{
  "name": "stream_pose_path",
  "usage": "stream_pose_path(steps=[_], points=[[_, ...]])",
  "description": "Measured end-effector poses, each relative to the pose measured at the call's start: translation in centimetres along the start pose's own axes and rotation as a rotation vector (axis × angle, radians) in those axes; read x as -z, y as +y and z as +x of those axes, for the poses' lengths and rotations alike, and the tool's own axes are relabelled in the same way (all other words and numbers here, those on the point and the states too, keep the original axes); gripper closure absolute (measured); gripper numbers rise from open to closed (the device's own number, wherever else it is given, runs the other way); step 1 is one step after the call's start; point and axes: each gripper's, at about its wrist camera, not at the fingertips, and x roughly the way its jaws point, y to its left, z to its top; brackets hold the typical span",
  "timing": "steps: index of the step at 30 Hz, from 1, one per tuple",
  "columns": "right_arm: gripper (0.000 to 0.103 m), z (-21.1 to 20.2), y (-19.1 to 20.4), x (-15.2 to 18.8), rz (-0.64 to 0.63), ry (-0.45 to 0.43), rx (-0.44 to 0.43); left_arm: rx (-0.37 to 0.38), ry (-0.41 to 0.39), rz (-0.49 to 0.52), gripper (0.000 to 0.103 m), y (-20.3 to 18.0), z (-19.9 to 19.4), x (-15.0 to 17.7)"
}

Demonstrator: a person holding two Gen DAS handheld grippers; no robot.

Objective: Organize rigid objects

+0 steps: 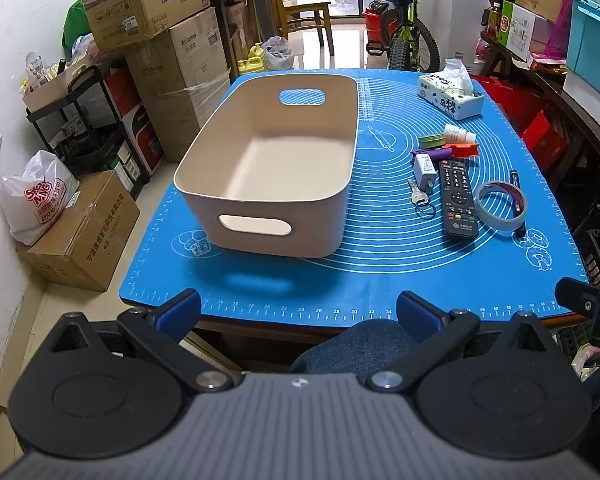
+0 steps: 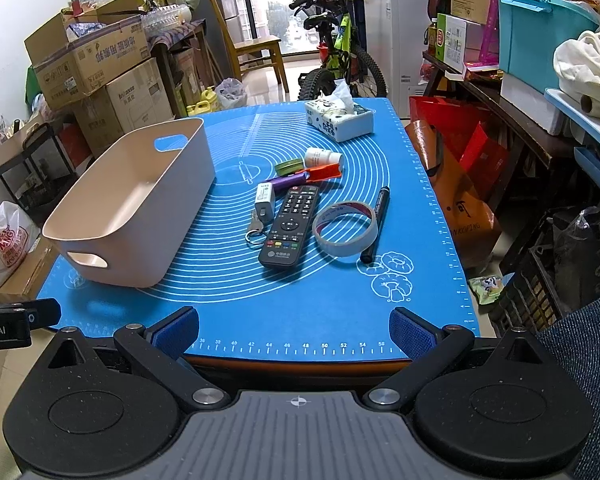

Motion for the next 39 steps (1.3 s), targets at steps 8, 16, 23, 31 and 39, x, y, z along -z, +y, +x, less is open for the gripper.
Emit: stream_pose_path(steps=[8,16,23,31,39], points=[[0.003,0.1,0.0,-0.1,-0.001,0.001,0.002,0.0,0.0,0.0,0.0,0.1,0.0,0.0],[0.003,0.3,0.0,-0.1,-0.002,0.001,0.003,-0.003,-0.001,-0.001,0.0,0.2,0.2,0.0],[0.003,0.1,0.1,-0.3,-0.002,-0.001,0.012,-0.007,-0.005,0.001,0.0,0.4,0.3,-0.1],[0.003,1.4,0.1,-1.9,0.025,-0.012,0.023,0.01,-0.016,-0.021,0.0,3.2,1.5,-3.3],[0.003,4.8,1.1,-5.2,0.03,-0.009,0.052,0.018,0.004,-0.039,0.0,6.8,4.6,-7.1]])
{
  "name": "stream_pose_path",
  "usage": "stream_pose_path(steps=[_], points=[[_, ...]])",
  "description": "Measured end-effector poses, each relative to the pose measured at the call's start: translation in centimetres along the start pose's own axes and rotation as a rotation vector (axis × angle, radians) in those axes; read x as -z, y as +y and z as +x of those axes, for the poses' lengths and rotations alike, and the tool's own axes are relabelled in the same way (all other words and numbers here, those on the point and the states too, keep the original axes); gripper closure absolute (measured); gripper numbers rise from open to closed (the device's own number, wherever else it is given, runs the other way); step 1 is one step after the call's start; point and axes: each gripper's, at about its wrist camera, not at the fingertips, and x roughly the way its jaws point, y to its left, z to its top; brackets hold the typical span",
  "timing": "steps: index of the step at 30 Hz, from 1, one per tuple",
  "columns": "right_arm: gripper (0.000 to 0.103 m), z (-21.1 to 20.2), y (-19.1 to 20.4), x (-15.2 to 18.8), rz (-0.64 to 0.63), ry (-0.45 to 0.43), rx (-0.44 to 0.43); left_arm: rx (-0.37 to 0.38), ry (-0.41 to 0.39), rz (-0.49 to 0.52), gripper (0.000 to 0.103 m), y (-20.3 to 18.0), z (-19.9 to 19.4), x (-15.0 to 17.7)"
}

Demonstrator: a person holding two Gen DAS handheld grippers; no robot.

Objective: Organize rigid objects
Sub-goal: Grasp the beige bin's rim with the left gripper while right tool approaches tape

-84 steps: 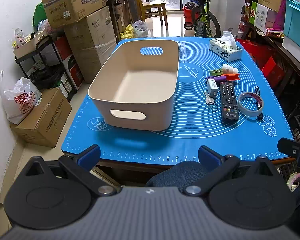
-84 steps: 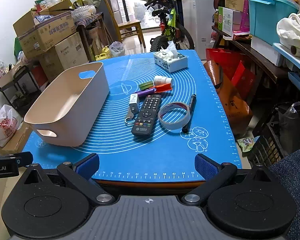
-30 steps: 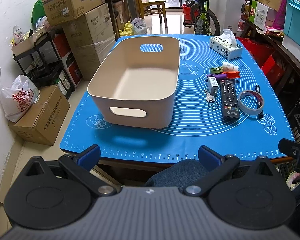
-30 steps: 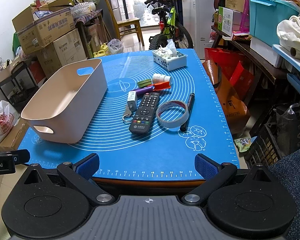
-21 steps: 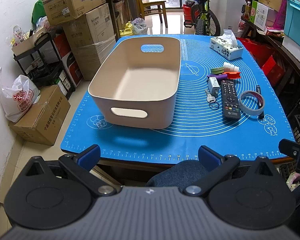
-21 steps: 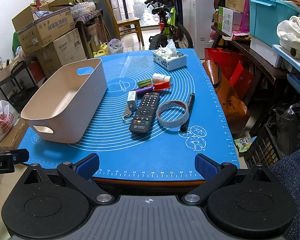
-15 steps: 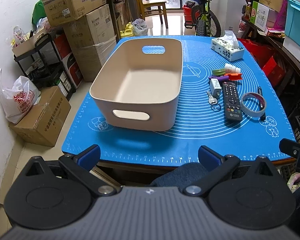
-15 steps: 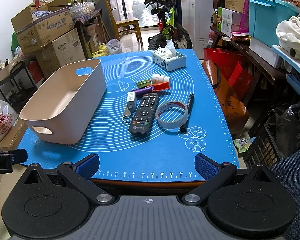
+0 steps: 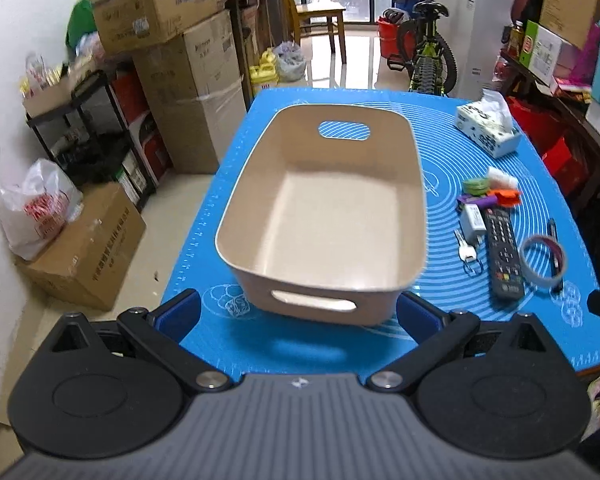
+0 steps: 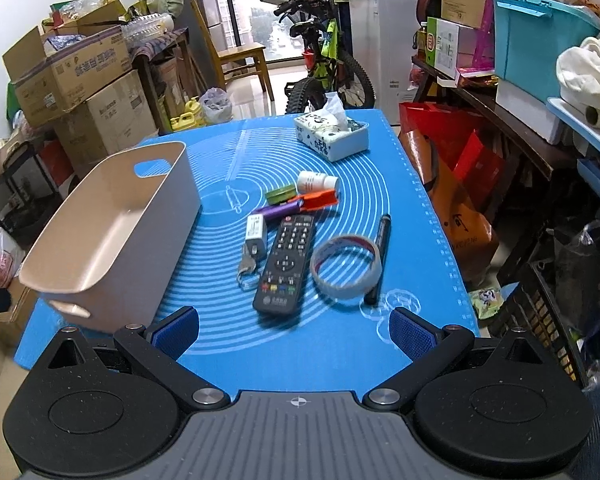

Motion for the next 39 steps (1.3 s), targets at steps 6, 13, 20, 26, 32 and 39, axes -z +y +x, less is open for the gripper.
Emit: stream_pose_path(steps=[6,13,20,26,32,39], points=[[0.003,4.3,1.6,-2.7,-0.014,0.026,0.055,-0.029,0.03,0.002,0.0,2.6,4.2,-3.0],[0.003,9.0,1.7,-6.7,0.034,0.069,0.087,-0.081,0.066,0.074,0.0,4.4,9.2,-5.8],[0.003,13.7,-0.8,-7.1,0.141,0.146,0.194,-0.051,0.146,0.109,0.001,5.3,14.2,-7.6],[0.005,15.5,-4.1,-6.4,0.297,0.185,0.291,-0.039,0.206,0.12,0.002,5.4,16.7,-7.2],[0.005,16.4,-5.4,-5.8,0.319,0.193,0.327,-0.032,0.217,0.155,0.017,5.5,17.8,-7.2],[0.005,17.2,-4.6,-5.0,0.283,0.213,0.346,-0.01,0.205,0.159,0.025,5.8,18.0,-7.6]])
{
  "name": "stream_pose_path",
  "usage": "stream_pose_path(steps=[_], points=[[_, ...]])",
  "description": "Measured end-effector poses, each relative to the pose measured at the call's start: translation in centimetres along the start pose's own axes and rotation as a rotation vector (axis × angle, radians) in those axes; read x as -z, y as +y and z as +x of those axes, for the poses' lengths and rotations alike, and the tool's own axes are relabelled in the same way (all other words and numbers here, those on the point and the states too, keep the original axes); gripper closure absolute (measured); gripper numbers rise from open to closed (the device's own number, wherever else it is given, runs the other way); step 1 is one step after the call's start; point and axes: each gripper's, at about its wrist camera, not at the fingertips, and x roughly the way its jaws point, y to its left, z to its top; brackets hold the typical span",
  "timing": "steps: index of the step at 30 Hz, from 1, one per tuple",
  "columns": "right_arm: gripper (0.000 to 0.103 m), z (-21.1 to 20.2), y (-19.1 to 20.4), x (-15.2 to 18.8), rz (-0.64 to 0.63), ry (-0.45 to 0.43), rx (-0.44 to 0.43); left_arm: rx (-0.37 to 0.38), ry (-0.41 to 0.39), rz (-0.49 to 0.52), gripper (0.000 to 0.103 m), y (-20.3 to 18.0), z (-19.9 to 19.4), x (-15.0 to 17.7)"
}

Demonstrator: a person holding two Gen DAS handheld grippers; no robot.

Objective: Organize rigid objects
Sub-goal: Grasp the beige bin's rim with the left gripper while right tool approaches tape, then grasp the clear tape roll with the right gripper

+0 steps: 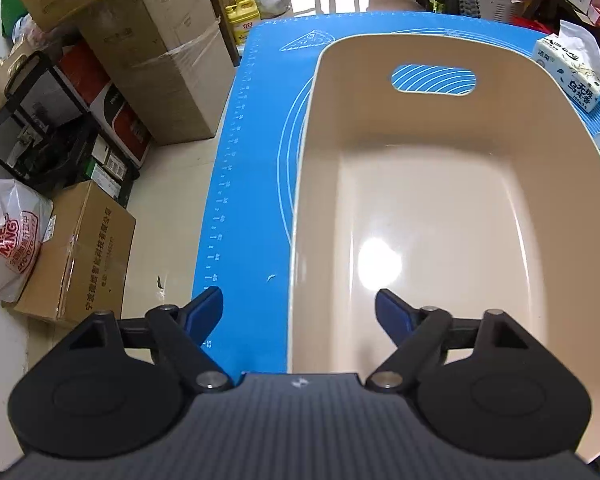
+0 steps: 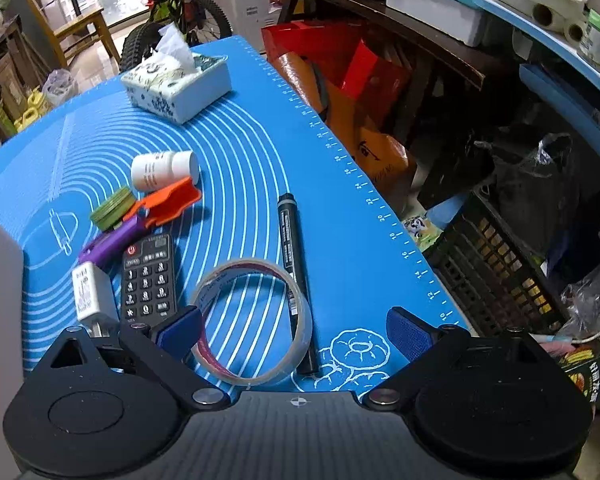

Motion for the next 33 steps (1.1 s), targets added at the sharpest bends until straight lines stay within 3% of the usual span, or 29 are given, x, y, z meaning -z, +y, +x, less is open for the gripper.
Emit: stream_pose_path(steps=[5,9,11,13,18,22,26,27,30,33], points=[[0.007,0.6,0.4,0.7,-0.013,0.023,-0.015,0.013,0.011,0.001,0.039,0.6,0.2,0.1],[0.009,0.7,0.4,0.8,-0.069,0.014,-0.003,0.034,0.019,-0.003,0.061,1.4,0.6,0.1],[0.01,0.9,-0.2,0.7,-0.062,0.013,-0.005,0.054,0.022,-0.003,0.067,1.5,0.7,0.2],[0.014,1.3,-0.8,0.5,-0.045,0.017,-0.009,0.083,0.023,-0.009,0.081,1.3,0.9,0.3],[0.024,2.5,-1.1,0.4,-0.041,0.038,-0.026,0.098,0.03,0.007,0.095,0.4,1.3,0.5],[0.035,3.0,-0.2,0.6,-0.095,0.042,-0.022,0.126,0.03,-0.046,0.097,1.3,1.4,0.7],[0.058,3.5,0.1,0.6,-0.104,0.053,-0.042,0.143,0.036,-0.059,0.098,1.6,1.5,0.6],[0.07,3.5,0.1,0.5,-0.106,0.052,-0.041,0.143,0.036,-0.057,0.098,1.6,1.5,0.6],[0.077,3.3,-0.3,0.6,-0.097,0.038,-0.05,0.137,0.034,-0.056,0.098,1.4,1.5,0.7],[0.078,2.9,-0.6,0.4,-0.084,0.021,-0.067,0.136,0.032,-0.06,0.098,1.4,1.4,0.9]])
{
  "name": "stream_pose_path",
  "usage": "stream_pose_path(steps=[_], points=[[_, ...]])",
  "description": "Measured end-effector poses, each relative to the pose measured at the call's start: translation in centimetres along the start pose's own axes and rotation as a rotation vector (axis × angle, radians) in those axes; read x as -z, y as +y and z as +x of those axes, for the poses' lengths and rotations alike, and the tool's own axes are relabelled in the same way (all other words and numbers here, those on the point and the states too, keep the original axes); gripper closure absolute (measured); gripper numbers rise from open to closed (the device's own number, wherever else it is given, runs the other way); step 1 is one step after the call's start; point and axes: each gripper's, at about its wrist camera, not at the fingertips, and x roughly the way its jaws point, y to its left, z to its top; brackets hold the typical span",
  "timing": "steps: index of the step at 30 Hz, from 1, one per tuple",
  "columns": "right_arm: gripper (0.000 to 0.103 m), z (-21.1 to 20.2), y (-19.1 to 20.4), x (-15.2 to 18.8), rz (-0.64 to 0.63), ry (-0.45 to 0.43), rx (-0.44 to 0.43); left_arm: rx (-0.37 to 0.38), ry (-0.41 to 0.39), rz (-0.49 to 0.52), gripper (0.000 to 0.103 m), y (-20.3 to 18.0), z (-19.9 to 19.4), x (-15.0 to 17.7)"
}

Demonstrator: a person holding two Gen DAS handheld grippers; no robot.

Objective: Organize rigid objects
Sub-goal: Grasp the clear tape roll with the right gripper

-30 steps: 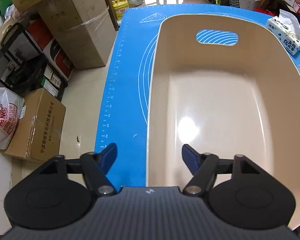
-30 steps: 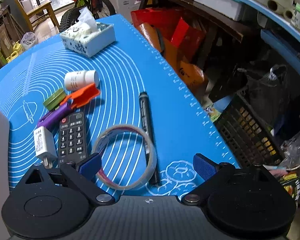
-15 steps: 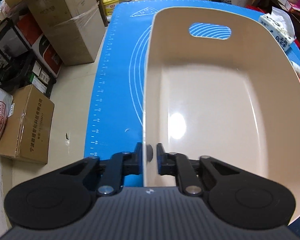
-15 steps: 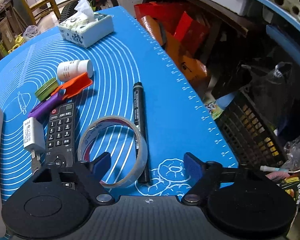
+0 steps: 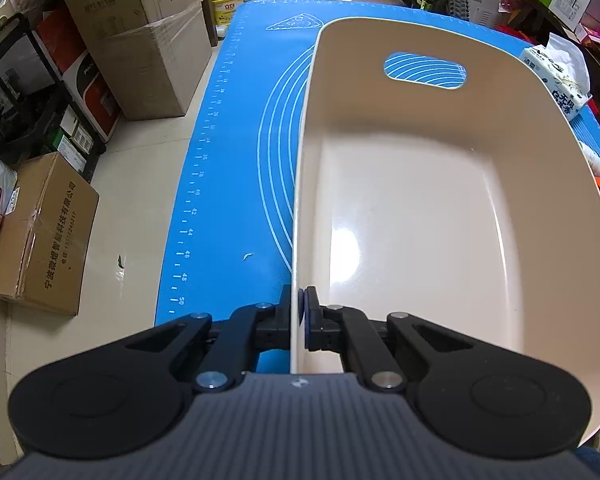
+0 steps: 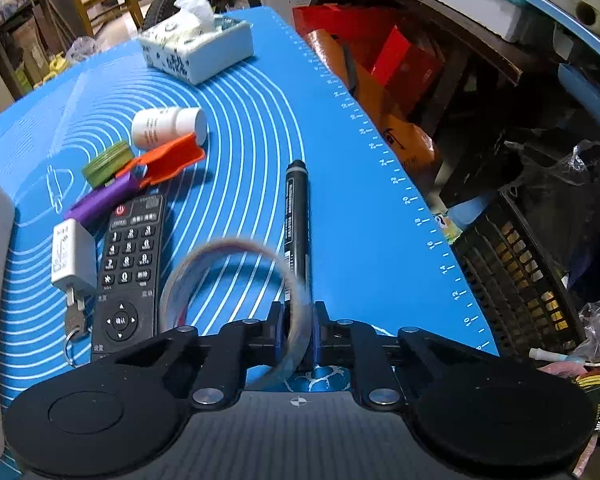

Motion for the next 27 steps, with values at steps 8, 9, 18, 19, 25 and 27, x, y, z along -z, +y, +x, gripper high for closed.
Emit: stream_pose_path(steps=[8,9,18,19,25,27], points=[[0.079,-1.5,0.1,-0.3,0.004,-0.039,-0.022,-0.005,0.001,0.011,0.098,-0.1,-0.1,0.1],[0.079,-1.8,0.1,-0.4,0.006,-0.048,-0.027,-0.007,0.002,0.015,0.098,-0.1,-0.1,0.1],[0.079,-3.7,0.4,-1.0,0.025,-0.112,-0.05,-0.008,0.002,0.011,0.098,-0.2,-0.1,0.0],[0.079,-3.8,0.3,-1.1,0.033,-0.118,-0.055,-0.008,0.002,0.012,0.098,-0.2,-0.1,0.0],[0.079,-5.1,0.8,-1.6,0.028,-0.162,-0.071,-0.007,0.002,0.01,0.098,-0.2,-0.1,0.1],[0.079,-5.5,0.9,-1.8,0.042,-0.163,-0.088,-0.008,0.002,0.01,0.097,-0.2,-0.1,0.1]])
